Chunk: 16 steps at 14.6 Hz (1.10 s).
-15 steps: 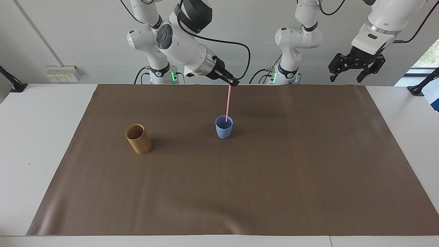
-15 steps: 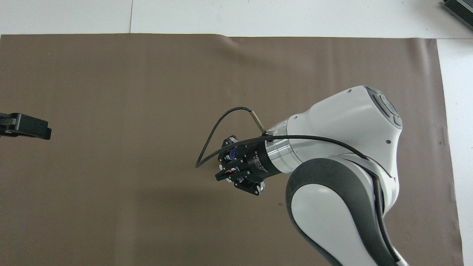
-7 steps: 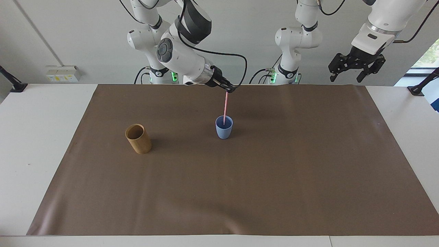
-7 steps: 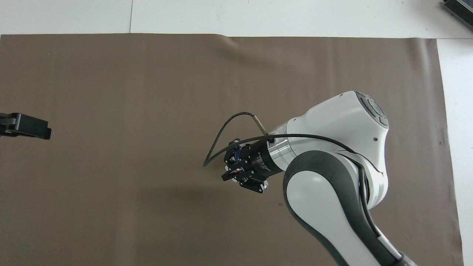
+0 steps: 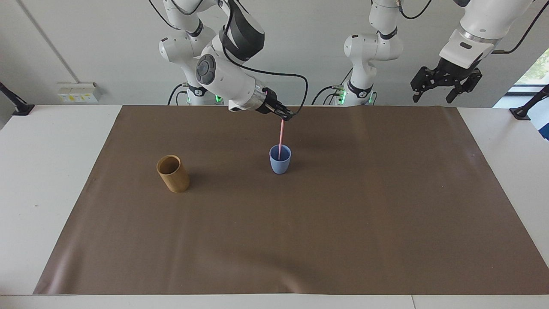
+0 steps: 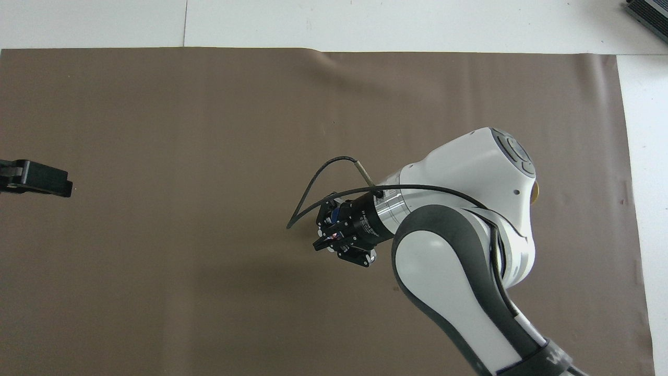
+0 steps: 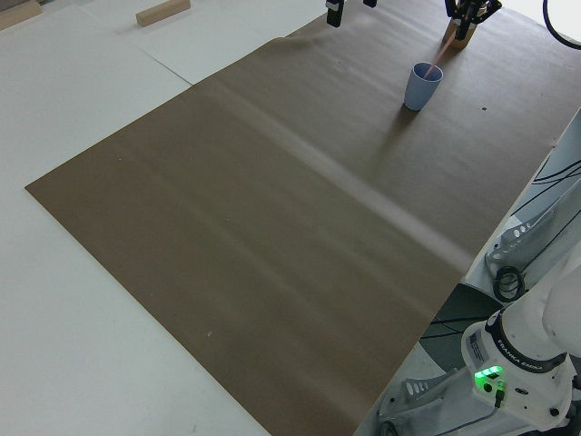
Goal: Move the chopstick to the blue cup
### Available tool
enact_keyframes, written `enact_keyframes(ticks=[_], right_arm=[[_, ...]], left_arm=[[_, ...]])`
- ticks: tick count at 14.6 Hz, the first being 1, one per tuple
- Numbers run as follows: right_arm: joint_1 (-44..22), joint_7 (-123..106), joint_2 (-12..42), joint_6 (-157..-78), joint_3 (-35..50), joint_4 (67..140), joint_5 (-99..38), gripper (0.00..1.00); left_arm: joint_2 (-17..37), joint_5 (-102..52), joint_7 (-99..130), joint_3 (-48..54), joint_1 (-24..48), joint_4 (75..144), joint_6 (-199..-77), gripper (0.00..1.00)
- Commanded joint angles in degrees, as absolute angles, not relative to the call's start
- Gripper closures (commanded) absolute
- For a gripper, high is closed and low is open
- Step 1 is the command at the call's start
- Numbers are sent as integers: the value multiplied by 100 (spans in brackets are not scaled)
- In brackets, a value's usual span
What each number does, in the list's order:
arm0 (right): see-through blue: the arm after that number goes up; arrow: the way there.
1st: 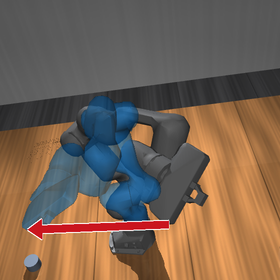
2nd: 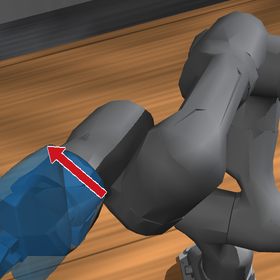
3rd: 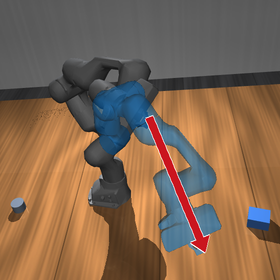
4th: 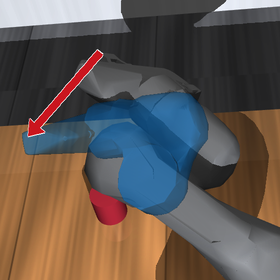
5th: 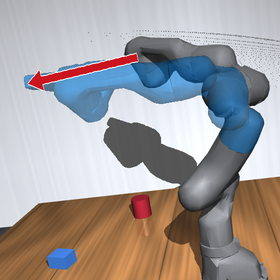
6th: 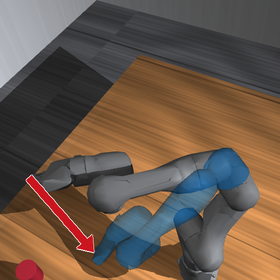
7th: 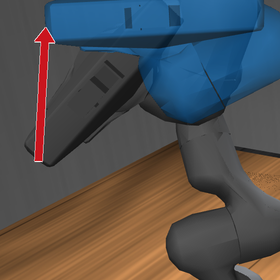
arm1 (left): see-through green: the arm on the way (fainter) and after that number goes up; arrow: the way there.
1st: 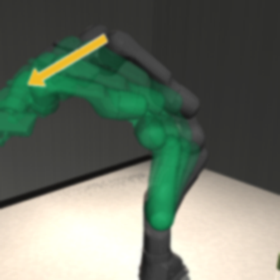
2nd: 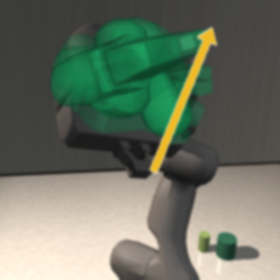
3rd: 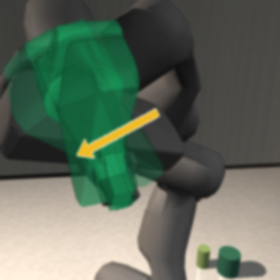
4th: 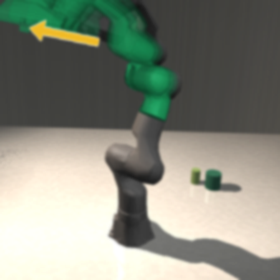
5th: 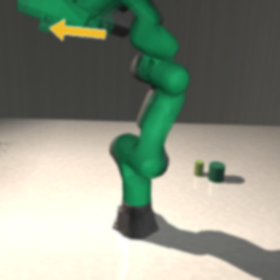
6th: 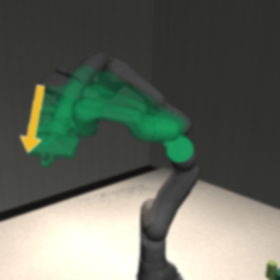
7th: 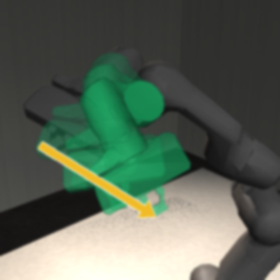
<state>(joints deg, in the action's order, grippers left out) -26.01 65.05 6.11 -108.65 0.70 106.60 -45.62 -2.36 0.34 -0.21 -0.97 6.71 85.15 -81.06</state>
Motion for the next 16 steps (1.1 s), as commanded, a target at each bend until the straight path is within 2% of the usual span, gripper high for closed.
enact_keyframes(ticks=[1,2,6,10,16], right_arm=[[-2602,6416,554,-10942,79,10723,-4614,28],[-2602,6477,571,-10942,79,10697,-4614,0],[-2514,6486,554,-10846,44,10477,-4317,0],[-2154,6381,370,-10529,18,10090,-3334,0],[-1794,4715,-105,-10503,0,10081,-1261,0]], left_arm=[[-308,18,-26,-132,694,8578,-8104,0],[-308,18,-26,-132,694,8578,-8104,0],[-308,18,-26,-132,694,8578,-8104,0],[-308,18,-26,-132,694,8578,-8112,0],[-308,18,-26,-132,694,8578,-8112,0]])
